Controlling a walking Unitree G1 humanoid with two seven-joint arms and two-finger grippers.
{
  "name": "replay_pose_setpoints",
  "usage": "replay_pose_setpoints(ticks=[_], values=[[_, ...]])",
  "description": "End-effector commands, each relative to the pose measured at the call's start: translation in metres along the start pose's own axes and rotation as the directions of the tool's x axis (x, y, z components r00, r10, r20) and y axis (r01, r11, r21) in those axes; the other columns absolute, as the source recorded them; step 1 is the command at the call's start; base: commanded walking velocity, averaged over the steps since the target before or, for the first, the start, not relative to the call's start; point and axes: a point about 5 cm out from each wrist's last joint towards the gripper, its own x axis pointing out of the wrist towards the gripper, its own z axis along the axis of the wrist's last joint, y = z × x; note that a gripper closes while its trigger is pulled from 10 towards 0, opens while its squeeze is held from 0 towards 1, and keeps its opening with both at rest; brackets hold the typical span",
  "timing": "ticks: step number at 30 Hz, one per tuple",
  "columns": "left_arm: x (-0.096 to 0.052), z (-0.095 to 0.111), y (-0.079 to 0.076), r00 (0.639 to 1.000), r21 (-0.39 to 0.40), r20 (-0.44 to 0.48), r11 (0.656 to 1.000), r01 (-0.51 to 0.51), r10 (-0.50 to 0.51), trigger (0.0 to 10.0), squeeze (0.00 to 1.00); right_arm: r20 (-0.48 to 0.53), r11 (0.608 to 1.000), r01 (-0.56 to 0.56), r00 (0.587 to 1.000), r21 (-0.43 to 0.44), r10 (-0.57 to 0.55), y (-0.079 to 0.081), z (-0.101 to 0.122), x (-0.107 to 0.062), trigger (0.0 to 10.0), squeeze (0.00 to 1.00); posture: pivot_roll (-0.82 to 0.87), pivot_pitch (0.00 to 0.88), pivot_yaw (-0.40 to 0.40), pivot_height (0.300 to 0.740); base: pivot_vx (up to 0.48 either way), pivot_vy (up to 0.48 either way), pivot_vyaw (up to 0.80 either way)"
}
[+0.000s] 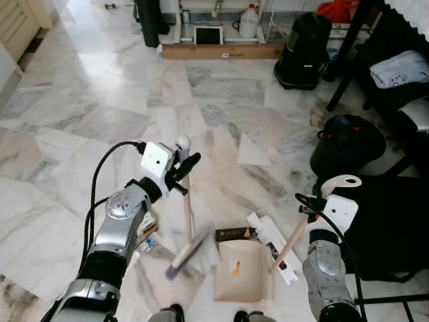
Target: Sweep floor
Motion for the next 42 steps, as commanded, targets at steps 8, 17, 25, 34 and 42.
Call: replay_pose_setpoints(ticks=[8,17,25,34,42], values=[[0.009,0.023,-0.005,0.997,-0.105,0.080,0.994,0.030,-0.021,10.0,0.00,0.023,1.000,0.008,1.000,0.010,-0.008,0.000,0.002,0.003,10.0,0.00,0.08,0.077,-0.014,0.740,0.000,0.000,0.00],[0.001,0.045,0.017,0.983,-0.108,0.142,0.989,-0.104,0.119,10.0,0.00,0.018,1.000,0.008,1.000,0.007,-0.008,-0.001,0.000,0.002,10.0,0.00,0.09,0.081,-0.019,0.740,0.000,0.000,0.00],[-0.005,0.048,0.031,0.948,0.023,0.158,0.959,-0.283,0.276,10.0,0.00,0.016,1.000,0.000,1.000,0.004,0.000,0.000,0.000,0.002,10.0,0.00,0.09,0.100,-0.024,0.740,0.000,0.000,0.00],[0.000,0.024,0.018,0.957,0.058,0.084,0.957,-0.283,0.278,10.0,0.00,0.005,1.000,-0.010,1.000,-0.018,0.011,-0.003,-0.006,-0.002,10.0,0.00,0.08,0.121,-0.025,0.740,0.000,0.000,0.00],[0.006,0.010,0.007,0.970,0.077,0.023,0.967,-0.243,0.242,10.0,0.00,-0.027,0.998,-0.028,0.999,-0.056,0.026,-0.006,-0.017,-0.013,10.0,0.00,0.09,0.143,-0.017,0.740,0.000,0.000,0.00]])
